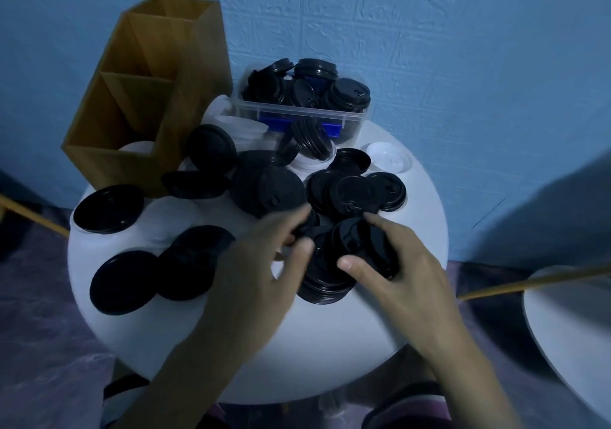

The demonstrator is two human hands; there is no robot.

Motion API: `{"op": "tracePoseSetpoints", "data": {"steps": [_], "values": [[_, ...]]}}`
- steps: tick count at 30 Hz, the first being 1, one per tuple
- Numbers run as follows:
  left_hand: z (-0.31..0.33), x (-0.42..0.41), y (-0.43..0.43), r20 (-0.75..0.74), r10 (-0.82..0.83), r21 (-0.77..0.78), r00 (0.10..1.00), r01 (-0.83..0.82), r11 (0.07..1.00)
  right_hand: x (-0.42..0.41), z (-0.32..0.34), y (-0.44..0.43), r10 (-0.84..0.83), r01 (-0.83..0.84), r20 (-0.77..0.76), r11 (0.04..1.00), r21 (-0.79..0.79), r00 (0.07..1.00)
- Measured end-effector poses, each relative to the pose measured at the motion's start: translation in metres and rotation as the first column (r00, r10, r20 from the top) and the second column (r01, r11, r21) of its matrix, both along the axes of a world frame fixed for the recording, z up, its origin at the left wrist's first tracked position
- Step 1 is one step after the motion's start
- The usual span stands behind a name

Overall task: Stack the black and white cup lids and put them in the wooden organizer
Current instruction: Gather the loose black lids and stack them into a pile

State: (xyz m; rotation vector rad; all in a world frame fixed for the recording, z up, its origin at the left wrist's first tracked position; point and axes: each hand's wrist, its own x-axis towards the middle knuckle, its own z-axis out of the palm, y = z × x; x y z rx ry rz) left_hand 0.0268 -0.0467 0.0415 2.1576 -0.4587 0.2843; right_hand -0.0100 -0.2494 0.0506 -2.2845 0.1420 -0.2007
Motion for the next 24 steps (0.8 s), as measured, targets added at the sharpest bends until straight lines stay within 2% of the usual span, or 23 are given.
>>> {"op": "tracePoseSetpoints", "data": {"steps": [3,5,7,12,15,19,24], "values": [[-0.022,-0.019,-0.006,-0.160,-0.136,0.014,0.978,0.140,0.990,-0.006,-0.004,-0.005,0.135,-0.128,-0.054,0.985,0.120,0.989],[-0.030,-0.021,-0.005,-0.220,-0.140,-0.095,0.965,0.121,0.988,-0.011,-0.006,-0.007,0.221,-0.194,-0.096,0.953,0.232,0.971],[-0.033,-0.021,-0.004,-0.298,-0.145,-0.231,0.943,0.076,0.970,-0.013,-0.006,-0.007,0.247,-0.215,-0.105,0.944,0.250,0.963],[-0.038,-0.020,-0.004,-0.311,-0.117,-0.173,0.943,0.064,0.983,-0.008,-0.006,-0.003,0.163,-0.147,-0.121,0.980,0.131,0.979],[-0.039,-0.019,-0.002,-0.356,-0.158,-0.198,0.921,0.091,0.976,-0.003,-0.006,0.002,0.146,-0.137,-0.127,0.988,0.077,0.981],[-0.041,-0.016,0.003,-0.403,-0.184,-0.220,0.896,0.100,0.970,-0.001,-0.006,0.012,0.159,-0.163,-0.063,0.985,-0.058,0.985],[-0.040,-0.016,0.005,-0.398,-0.165,-0.151,0.903,0.113,0.982,-0.002,0.000,0.012,0.152,-0.160,-0.088,0.982,-0.098,0.985]]}}
